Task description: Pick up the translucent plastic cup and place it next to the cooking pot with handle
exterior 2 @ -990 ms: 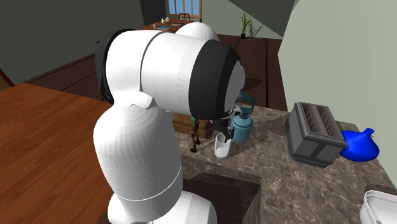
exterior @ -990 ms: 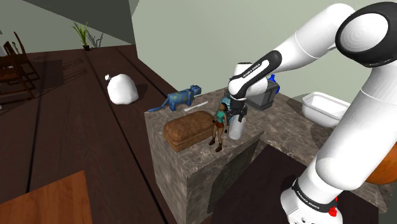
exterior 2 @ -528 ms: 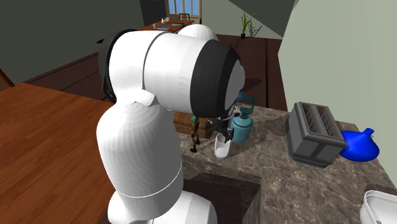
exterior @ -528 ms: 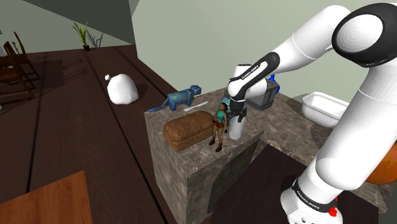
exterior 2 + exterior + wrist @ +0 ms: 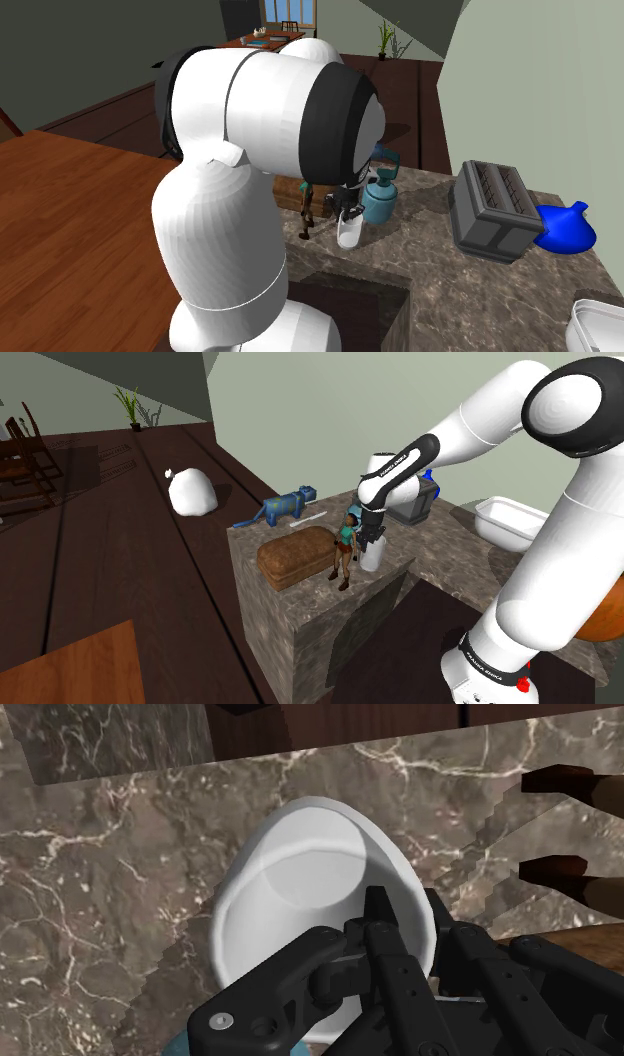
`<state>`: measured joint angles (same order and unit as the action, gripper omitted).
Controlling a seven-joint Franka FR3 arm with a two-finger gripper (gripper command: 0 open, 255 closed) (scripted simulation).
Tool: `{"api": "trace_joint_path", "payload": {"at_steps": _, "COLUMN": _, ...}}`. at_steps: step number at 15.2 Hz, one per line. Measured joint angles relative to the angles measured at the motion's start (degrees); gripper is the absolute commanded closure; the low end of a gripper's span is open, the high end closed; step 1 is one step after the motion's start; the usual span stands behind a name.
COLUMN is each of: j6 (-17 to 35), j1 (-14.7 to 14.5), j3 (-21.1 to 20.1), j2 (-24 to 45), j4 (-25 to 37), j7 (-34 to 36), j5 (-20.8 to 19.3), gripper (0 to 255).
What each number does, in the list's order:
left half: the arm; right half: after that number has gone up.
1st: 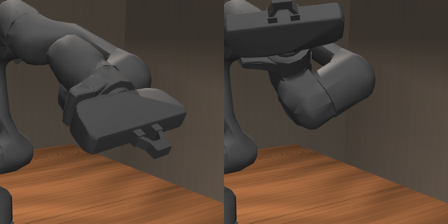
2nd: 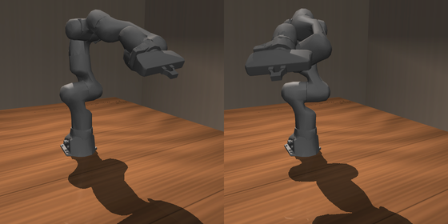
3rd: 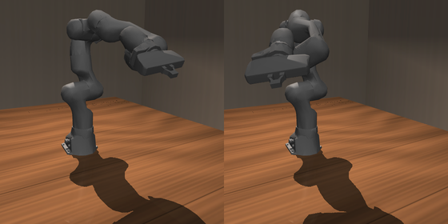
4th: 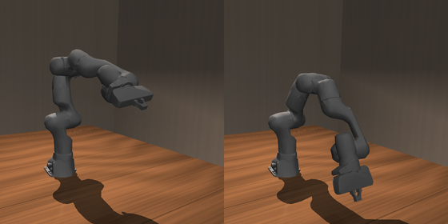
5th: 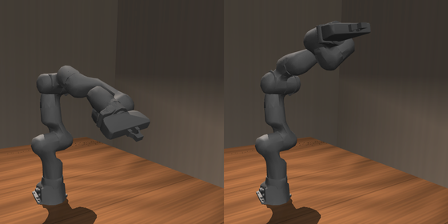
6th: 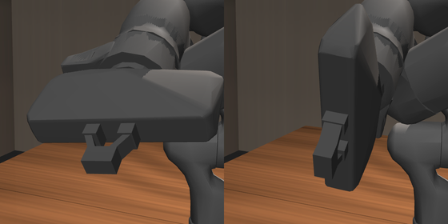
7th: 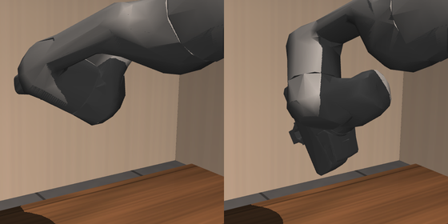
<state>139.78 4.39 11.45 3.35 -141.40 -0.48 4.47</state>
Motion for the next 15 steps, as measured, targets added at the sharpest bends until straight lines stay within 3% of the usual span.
{"api": "trace_joint_path", "payload": {"at_steps": 4, "j6": -0.3, "j1": 0.0, "j3": 0.0, "j2": -0.3, "j4": 0.0, "j7": 0.1, "j5": -0.1, "gripper": 255}}
{"api": "trace_joint_path", "payload": {"at_steps": 15, "j6": -8.8, "j1": 0.1, "j3": 0.1, "j2": -7.0, "j4": 1.9, "j7": 2.1, "j5": -2.5, "gripper": 255}}
